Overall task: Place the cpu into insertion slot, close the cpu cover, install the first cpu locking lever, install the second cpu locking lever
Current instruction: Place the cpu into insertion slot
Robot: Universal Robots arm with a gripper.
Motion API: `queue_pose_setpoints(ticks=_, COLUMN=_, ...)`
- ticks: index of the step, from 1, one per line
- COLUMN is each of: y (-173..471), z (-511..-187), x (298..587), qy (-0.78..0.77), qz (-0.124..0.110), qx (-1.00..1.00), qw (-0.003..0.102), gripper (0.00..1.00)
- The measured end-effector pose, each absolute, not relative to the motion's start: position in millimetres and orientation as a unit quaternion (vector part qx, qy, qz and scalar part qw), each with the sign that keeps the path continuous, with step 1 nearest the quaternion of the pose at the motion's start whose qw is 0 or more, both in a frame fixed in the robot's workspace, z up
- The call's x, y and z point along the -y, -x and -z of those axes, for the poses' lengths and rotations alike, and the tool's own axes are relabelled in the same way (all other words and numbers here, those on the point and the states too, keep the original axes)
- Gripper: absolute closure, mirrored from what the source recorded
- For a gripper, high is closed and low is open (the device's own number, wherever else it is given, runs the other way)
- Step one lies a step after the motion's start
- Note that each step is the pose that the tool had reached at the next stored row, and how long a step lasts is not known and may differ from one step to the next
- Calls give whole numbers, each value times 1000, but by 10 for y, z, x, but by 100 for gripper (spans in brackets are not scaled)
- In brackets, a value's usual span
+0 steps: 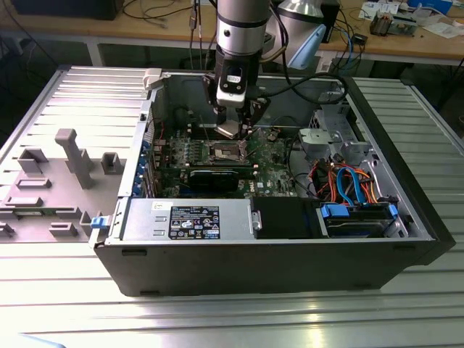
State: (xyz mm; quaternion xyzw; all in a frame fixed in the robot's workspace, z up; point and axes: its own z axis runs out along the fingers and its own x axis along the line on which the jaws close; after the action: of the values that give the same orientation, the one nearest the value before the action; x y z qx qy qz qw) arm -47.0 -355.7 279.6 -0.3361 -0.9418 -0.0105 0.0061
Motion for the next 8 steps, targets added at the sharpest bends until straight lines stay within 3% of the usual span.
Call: queue_pose_setpoints(ticks=8, y=470, z=-2795, x=3557, qy=347, qz=11, qx=938, qw=6, gripper=45)
